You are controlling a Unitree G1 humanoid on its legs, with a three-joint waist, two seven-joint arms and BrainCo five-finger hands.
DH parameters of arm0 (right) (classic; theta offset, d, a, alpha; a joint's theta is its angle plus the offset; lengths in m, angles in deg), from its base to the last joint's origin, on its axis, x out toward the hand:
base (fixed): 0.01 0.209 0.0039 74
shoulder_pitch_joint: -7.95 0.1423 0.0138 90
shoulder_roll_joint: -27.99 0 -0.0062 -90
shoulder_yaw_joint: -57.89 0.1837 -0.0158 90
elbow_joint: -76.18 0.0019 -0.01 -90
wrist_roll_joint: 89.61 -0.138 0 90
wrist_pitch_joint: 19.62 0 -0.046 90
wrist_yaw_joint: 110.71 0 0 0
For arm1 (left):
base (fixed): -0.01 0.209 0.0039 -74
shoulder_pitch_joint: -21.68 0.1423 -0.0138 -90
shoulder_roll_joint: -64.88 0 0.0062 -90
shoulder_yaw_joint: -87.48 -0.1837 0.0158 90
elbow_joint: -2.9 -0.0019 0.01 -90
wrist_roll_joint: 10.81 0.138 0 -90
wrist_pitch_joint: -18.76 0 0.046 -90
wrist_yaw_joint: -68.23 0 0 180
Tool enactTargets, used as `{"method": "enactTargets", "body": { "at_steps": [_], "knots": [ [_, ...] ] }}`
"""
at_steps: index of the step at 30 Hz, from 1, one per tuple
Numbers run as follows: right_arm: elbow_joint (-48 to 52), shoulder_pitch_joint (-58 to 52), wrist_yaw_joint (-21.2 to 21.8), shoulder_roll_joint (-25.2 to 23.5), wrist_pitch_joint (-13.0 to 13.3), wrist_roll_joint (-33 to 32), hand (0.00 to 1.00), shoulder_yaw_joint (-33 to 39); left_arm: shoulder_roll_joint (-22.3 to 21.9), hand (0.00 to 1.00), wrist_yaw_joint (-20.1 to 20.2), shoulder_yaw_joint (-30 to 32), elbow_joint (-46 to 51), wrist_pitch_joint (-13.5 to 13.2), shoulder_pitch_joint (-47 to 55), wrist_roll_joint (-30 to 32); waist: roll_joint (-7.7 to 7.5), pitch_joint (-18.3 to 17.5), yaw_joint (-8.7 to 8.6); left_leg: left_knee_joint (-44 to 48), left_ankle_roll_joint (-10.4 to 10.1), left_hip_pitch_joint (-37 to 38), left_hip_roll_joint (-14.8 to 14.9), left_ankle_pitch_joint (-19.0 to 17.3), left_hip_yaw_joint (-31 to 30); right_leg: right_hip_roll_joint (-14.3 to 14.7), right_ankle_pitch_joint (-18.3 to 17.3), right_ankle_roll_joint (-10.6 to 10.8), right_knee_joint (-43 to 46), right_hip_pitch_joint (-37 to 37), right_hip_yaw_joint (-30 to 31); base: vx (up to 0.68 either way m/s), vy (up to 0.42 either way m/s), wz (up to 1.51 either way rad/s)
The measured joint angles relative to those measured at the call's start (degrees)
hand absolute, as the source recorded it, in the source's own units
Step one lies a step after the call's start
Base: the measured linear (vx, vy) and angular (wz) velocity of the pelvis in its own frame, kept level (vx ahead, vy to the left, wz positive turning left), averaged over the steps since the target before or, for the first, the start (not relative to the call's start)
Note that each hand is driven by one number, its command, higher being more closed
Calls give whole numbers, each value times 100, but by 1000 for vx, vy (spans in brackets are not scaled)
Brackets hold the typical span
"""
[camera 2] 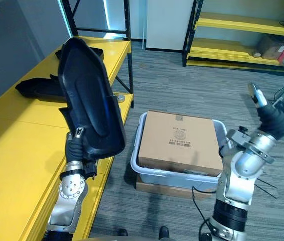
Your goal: Walk over and take plastic housings, then place them on the shelf
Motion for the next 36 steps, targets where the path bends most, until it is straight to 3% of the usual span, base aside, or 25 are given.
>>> {"method": "enactTargets", "body": {
  "at_steps": [2, 7, 10, 15, 17, 22, 24, 26, 29, 31, 33, 35, 36],
  "knots": [
    [-1376, -327, 159, -27, -242, -266, 0, 283, -5, 100, 12, 100, 284, -20, 108, 34, 43, -20, 3, 0, -8, -4, 0, -24, -3, 0, 10, 16, -17, 3, 0, 0, 0, 0],
    [-3748, -937, 468, -349, -522, -959, 0, 577, -12, 100, 28, 158, 661, -181, 321, 44, 177, -79, 33, 1, -29, -34, 26, -45, -58, 24, 15, 18, -67, 75, -22, 0, 0, 4],
    [-4574, -1299, 729, -767, -652, -1008, 0, 549, -50, 100, 146, 101, 766, -195, 452, 41, 194, -75, 34, 83, -17, -11, 52, -75, -68, 42, 3, 3, -79, 160, -61, 1, -9, 6],
    [-5179, -1562, 1100, -1109, -921, -845, 0, 49, -144, 100, 328, -215, 923, -214, 538, 37, 213, -25, 32, 175, -36, -18, 56, -218, -357, 23, -226, -14, 137, 309, -380, -53, -25, 30],
    [-5176, -1548, 1177, -1187, -946, -789, 0, -260, -211, 100, 369, -259, 1119, -245, 654, 28, 203, -6, 107, 210, -32, -52, 56, -220, -561, 3, -363, 4, 317, 314, -609, -41, -34, 59],
    [-5165, -1387, 1219, -1205, -951, -550, 0, -912, -271, 100, 388, -568, 1409, -304, 661, -12, 189, 256, 343, 810, -103, -616, -190, -181, -1581, -306, -888, 16, 1109, 299, -1880, -2, -11, 137],
    [-5125, -1192, 1218, -1196, -944, -483, 0, -1132, -304, 100, 387, -565, 1503, -322, 662, -65, 211, 352, 364, 957, -49, -924, -53, -283, -1068, -456, -1080, 55, 1365, 304, -2451, -36, -3, 159],
    [-4912, -1073, 1213, -1126, -937, -384, 0, -1463, -368, 100, 387, -573, 1560, -381, 659, -85, 252, 458, 437, 1199, 5, -1232, 344, -309, 321, -671, -1253, 130, 1677, 352, -3048, -4, 24, 139],
    [-4569, -1085, 1225, -1104, -904, -347, 0, -1768, -429, 100, 396, -615, 1561, -410, 666, -93, 234, 489, 506, 1645, 210, -1336, 649, -458, 1629, -924, -1385, 278, 1831, 706, -3773, 66, 43, 124],
    [-4383, -1084, 1228, -1131, -867, -256, 0, -1866, -433, 100, 397, -582, 1573, -460, 665, -134, 205, 487, 650, 1867, 215, -1408, 606, -620, 1803, -1014, -1412, 333, 1836, 840, -4022, 140, 128, 75],
    [-4257, -1088, 1244, -1172, -858, -154, 0, -1909, -440, 100, 412, -571, 1601, -480, 679, -192, 169, 493, 661, 2033, 226, -1453, 378, -755, 1561, -1177, -1406, 343, 1889, 1063, -4327, 159, 170, 74],
    [-4256, -1082, 1317, -1202, -870, -84, 0, -1917, -438, 100, 501, -581, 1670, -480, 680, -209, 94, 535, 695, 2121, 305, -1307, 168, -957, 1463, -1544, -1409, 334, 2431, 1197, -4467, 159, 160, 59],
    [-4222, -1097, 1326, -1225, -902, 35, 0, -1918, -437, 100, 516, -631, 1742, -480, 674, -236, 50, 559, 750, 2267, 389, -1194, 45, -1049, 1319, -1887, -1435, 52, 3109, 1174, -4337, 273, 222, 62]
  ]
}}
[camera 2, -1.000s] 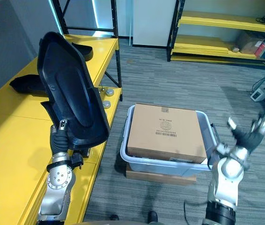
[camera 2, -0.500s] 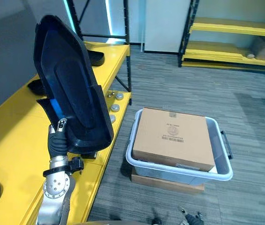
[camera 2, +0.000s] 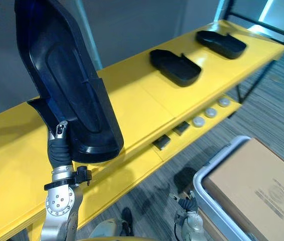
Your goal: Walk over and take plastic housings, then place them on the shelf
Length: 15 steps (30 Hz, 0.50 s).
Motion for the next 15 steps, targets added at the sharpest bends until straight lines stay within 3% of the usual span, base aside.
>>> {"method": "enactTargets", "body": {
  "at_steps": [1, 2, 4, 8, 10, 12, 13, 15],
  "knots": [
    [26, -49, 1, 9, -22, 53, 0, 5, 32, 100, -5, -80, 17, -5, -27, -32, 7, -1, -13, 123, 55, 104, -64, -143, -213, -208, 115, -501, 775, -222, 512, 285, 201, 65],
    [27, -54, 0, -5, -50, 81, 0, 1, 63, 100, -12, -110, 19, -7, -52, -37, 4, -5, -25, 171, 59, 156, -62, -202, -300, -165, -13, -546, 1097, -405, 981, 244, 119, 73],
    [174, -16, 4, -29, -93, 202, 0, -85, 101, 100, -19, -183, 19, -9, -153, -64, -12, -22, -102, 126, 53, 354, -52, -259, -737, 378, -520, -232, 1564, -1014, 2454, 221, 76, 86],
    [373, 13, -13, -27, -78, 208, 0, -96, 111, 100, -125, -250, -25, -12, -296, -1, -93, -81, -182, 93, -84, 611, -74, -254, -1320, 1209, -886, 149, 890, -1559, 3845, 197, -23, 85],
    [355, 1, -18, -28, -74, 207, 0, -84, 115, 100, -181, -300, -44, -26, -340, 73, -175, -135, -208, 113, -169, 654, -113, -289, -1565, 1397, -813, 134, 349, -1598, 4149, 162, -142, 105],
    [342, -36, -20, -27, -76, 205, 0, -80, 123, 100, -243, -334, -141, -57, -335, 169, -366, -255, -116, 240, -329, 621, -213, -358, -1721, 1343, -282, -60, -323, -1540, 4063, 129, -227, 83],
    [333, -37, -22, -6, -75, 204, 0, -34, 96, 100, -257, -361, -301, -87, -335, 173, -347, -300, -126, 444, -477, 531, -188, -432, -1902, 1379, -351, 98, -538, -1344, 3820, 93, -284, 70],
    [333, -37, -42, 15, -70, 202, 0, 4, 77, 100, -245, -404, -422, -87, -275, 173, -228, -364, -107, 444, -619, 471, 32, -481, -2001, 1602, -291, 7, -839, -1154, 3550, 58, -285, 54]
  ]
}}
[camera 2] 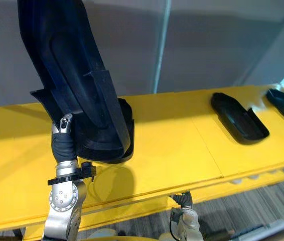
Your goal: Walk over and take plastic housings, then place them on the shelf
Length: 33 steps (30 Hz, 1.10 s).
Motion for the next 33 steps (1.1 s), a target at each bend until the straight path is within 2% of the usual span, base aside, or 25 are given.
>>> {"method": "enactTargets", "body": {
  "at_steps": [2, 4, 8, 9, 11, 12, 13, 14, 16, 17, 18, 19, 20, 22, 23, 24, 26, 27, 28, 29, 30, 31, 32, 33],
  "knots": [
    [-2, -33, -14, 23, 1, 0, 0, 5, -15, 100, 21, -34, -54, 0, 57, -2, 5, -8, -4, -195, -174, 21, 152, 83, -18, 127, 40, -66, -130, 119, -207, 4, -238, 33],
    [-3, -132, -70, 25, 2, 0, 0, 24, -44, 100, 84, -46, -63, 0, 59, -1, 1, -8, -16, -316, -239, 25, 168, 134, -78, 146, 43, -78, -193, 195, -342, -17, -97, 35],
    [-73, -222, -89, 31, 5, -3, 0, 234, -39, 100, 111, -134, -74, 0, 59, -1, -37, 0, -23, -455, -248, -43, 41, 419, -291, 43, 36, -91, -236, 207, -655, -19, -33, 41],
    [-103, -222, -90, 41, 11, -3, 0, 248, -31, 100, 107, -134, -82, 0, 59, -2, -51, -3, -28, -475, -269, -69, 28, 483, -235, 17, 35, -92, -230, 189, -683, -61, 8, 33],
    [-171, -196, -90, 31, 15, -4, 0, 251, -11, 100, 100, -107, -95, 1, 79, -2, -69, 14, -15, -545, -266, -144, 136, 538, 318, -79, 64, -146, -213, 177, -743, -106, 30, 20],
    [-169, -180, -95, 1, 17, -5, 0, 241, -12, 100, 110, -31, -95, 0, 88, -3, -52, 44, -30, -270, -15, -221, 449, 325, 962, -99, 65, -165, -155, 165, -825, -93, 63, 14],
    [-168, -165, -102, 27, 16, -5, 0, 229, -21, 100, 119, -29, -97, 0, 107, -4, -25, 57, -41, 311, 47, -291, 875, 192, 1392, -184, 63, -167, -22, 138, -822, -91, 108, 9],
    [-168, -170, -104, 72, 19, -3, 0, 233, -37, 100, 120, -24, -101, -4, 150, -11, -33, 56, -64, 635, 13, -291, 1207, 82, 1550, -308, 63, -164, 77, 117, -803, -49, 127, 0],
    [-171, -165, -109, 138, 24, -2, 0, 243, -55, 100, 113, -8, -108, -37, 228, -21, -28, 47, -169, 842, -9, -245, 1613, 67, 1565, -492, 77, -129, 177, 68, -796, -92, 269, 2],
    [-232, -170, -130, 189, 35, -2, 0, 293, -69, 100, 112, 5, -211, -79, 243, -30, 25, 18, -226, 794, -13, -135, 1916, 75, 1563, -625, 150, 59, 193, -18, -768, -104, 364, 3],
    [-279, -172, -130, 211, 29, -1, 0, 321, -84, 100, 112, 2, -269, -79, 239, -36, 62, -3, -238, 689, -34, -99, 2011, 91, 1527, -663, 192, 140, 187, -24, -771, -73, 447, 13],
    [-428, -175, -130, 262, 19, -1, 0, 421, -94, 100, 111, -8, -448, -77, 242, -67, 191, -80, -325, 249, -414, 38, 2075, 151, 1364, -749, 301, 365, 148, -50, -808, -53, 522, 35],
    [-789, -124, -146, 231, 17, 0, 0, 515, -31, 100, 115, -4, -742, -69, 191, -75, 115, -176, -399, -75, -1029, 87, 1739, -72, 1347, -1028, 496, 606, -52, -105, -780, -42, 632, 33],
    [-1111, -123, -96, 29, -20, 2, 0, 471, 64, 100, 59, 43, -1011, -43, 183, -137, -122, -151, -351, -34, -896, 38, 1413, -51, 1382, -1196, 914, 420, -498, 41, -761, -31, 518, 13],
    [-1199, -118, -72, -44, -41, 5, 0, 352, 128, 100, 4, 43, -1144, -11, 179, -150, -184, -124, -348, 267, -773, -120, 1335, -119, 1376, -1227, 1363, 364, -762, 131, -779, -36, 407, 4],
    [-1205, -108, -72, -43, -41, 6, 0, 324, 159, 100, -4, 39, -1167, 15, 178, -150, -184, -122, -346, 394, -754, -189, 1297, -130, 1407, -1234, 1502, 297, -803, 130, -779, -50, 402, -3],
    [-1034, -106, -82, -38, -32, 75, 0, 305, 282, 100, -3, 37, -1139, 62, 166, -115, -154, -77, -323, 652, -520, -169, 1284, -261, 1576, -1254, 2036, -246, -719, 77, -785, -102, 349, -18],
    [-1026, -104, -81, -37, -28, 83, 0, 303, 291, 100, -2, 34, -1132, 65, 167, -108, -121, -55, -325, 623, -463, -125, 1258, -270, 1632, -1277, 2163, -290, -738, 77, -782, -113, 311, -23],
    [-1008, -71, -77, -40, -27, 111, 0, 288, 266, 100, 1, 41, -1063, 70, 159, -55, -56, -7, -328, 459, -310, -10, 1218, -333, 1760, -1231, 1713, -70, -427, -5, -627, -142, 185, -4],
    [-1004, -113, -62, -37, -34, 119, 0, 243, 233, 100, 0, 52, -1054, 74, 118, -7, -84, 0, -340, 416, -235, -7, 1175, -302, 1772, -815, 762, 326, 505, -160, -154, -163, 103, -6],
    [-1000, -134, -72, -23, -31, 118, 0, 263, 156, 100, 0, 80, -1043, 76, 118, 32, -70, 1, -329, 384, -164, 52, 1168, -327, 1762, -423, 150, 306, 867, -207, 139, -158, 48, 4],
    [-1000, -135, -74, -25, -25, 115, 0, 269, 101, 100, -3, 100, -1039, 74, 112, 59, -62, 3, -330, 370, -156, 73, 1119, -334, 1747, -142, -204, 240, 925, -204, 343, -91, -28, -11],
    [-999, -133, -74, -29, -23, 114, 0, 215, 22, 100, -19, 104, -1036, 74, 105, 90, -60, 4, -317, 367, -164, 99, 1016, -325, 1748, 167, -599, -56, 783, -190, 659, -51, -14, -2],
    [-1002, -131, -72, -14, -22, 114, 0, 200, -21, 100, -26, 91, -1062, 90, 110, 117, 14, 24, -328, 366, -161, 92, 1015, -316, 1704, 251, -631, -79, 773, -177, 788, -61, -24, 14]
  ]
}}
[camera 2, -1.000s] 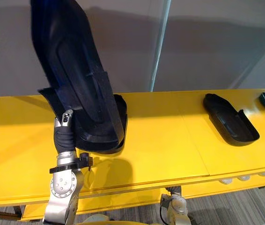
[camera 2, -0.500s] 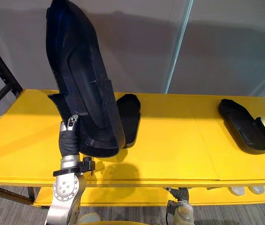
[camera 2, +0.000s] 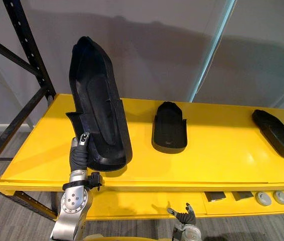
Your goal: Walk over and take plastic housings, then place them on the shelf
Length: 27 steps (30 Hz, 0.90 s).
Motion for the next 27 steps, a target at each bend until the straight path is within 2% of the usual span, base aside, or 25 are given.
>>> {"method": "enactTargets", "body": {
  "at_steps": [4, 9, 15, 19, 21, 23, 27],
  "knots": [
    [14, -128, -1, -15, -3, -27, 0, -3, -78, 100, 16, 226, 11, 59, 9, 320, 208, 0, -14, -53, -139, -43, 13, 95, -243, 105, 132, -105, -240, 164, -185, -38, -13, 22],
    [179, -101, 0, -68, 31, -57, 0, -36, -80, 100, 12, 765, 265, 63, 136, 328, 257, -63, 15, -114, -261, -52, 216, 187, -259, 339, 302, -219, -600, 348, -255, 62, -47, 1],
    [183, -104, 1, -74, 36, -55, 0, -38, -68, 100, 19, 898, 276, 109, 279, 368, 61, -134, 78, -388, -285, 142, 299, 265, -119, 451, 628, -229, -1171, 594, -140, 69, 11, -11],
    [178, -174, 7, -73, 35, -44, 0, -26, -43, 100, 51, 1014, 282, 137, 279, 617, 61, -145, 147, -507, -268, 216, 326, 279, -6, 469, 825, -214, -1494, 694, -27, -2, 28, -18],
    [178, -197, 18, -73, 35, -38, 0, -32, 31, 100, 57, 1133, 284, 241, 265, 779, 76, -147, 150, -536, -262, 223, 330, 283, 32, 488, 920, -220, -1629, 736, -4, -37, 30, -11],
    [176, -236, 108, -16, 35, 13, 0, -120, 250, 100, 61, 1278, 267, 383, 145, 874, 60, -156, 152, -551, -252, 218, 310, 290, 68, 494, 953, -200, -1736, 758, 33, -52, 29, -6],
    [165, -321, 234, -7, 28, 117, 0, -258, 575, 100, 14, 1477, 128, 489, -132, 1052, 59, -174, 160, -627, -256, 219, 318, 348, 163, 557, 1048, -209, -1875, 753, 125, -42, -1, -9]
  ]
}}
